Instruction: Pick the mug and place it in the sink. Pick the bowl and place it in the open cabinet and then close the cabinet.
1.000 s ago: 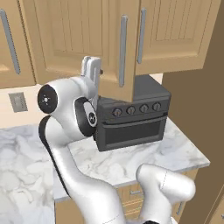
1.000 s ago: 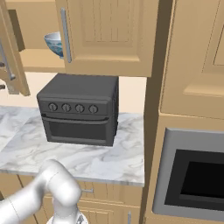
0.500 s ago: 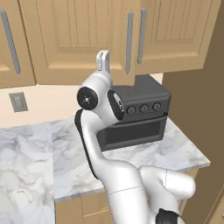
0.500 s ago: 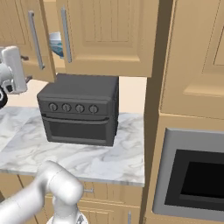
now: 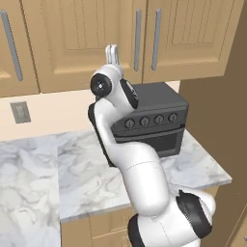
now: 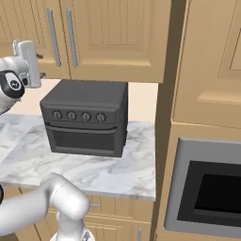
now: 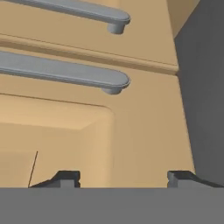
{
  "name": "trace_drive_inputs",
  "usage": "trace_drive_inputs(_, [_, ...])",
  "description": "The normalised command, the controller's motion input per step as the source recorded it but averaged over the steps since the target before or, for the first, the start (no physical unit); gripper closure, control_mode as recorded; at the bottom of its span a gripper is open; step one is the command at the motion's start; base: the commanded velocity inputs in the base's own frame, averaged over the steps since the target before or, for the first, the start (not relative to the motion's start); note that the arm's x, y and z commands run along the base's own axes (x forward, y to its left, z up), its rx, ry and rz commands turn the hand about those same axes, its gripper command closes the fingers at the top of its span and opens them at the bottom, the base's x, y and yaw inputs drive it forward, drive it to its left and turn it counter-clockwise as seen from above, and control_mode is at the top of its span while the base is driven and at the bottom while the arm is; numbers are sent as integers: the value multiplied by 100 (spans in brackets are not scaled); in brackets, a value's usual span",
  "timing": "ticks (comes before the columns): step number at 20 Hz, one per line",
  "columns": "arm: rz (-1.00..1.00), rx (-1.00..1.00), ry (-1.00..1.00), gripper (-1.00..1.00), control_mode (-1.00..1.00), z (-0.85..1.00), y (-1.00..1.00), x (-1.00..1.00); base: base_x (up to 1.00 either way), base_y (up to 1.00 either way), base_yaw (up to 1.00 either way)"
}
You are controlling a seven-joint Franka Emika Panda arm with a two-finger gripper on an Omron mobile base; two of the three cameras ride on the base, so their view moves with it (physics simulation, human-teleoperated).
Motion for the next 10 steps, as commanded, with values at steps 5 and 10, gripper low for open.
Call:
trace_drive_inputs(5, [0, 5, 22, -100, -100, 0, 0, 87, 0, 0, 0])
trace_drive_inputs(10, [0, 5, 15, -100, -100, -11, 0, 79, 0, 0, 0])
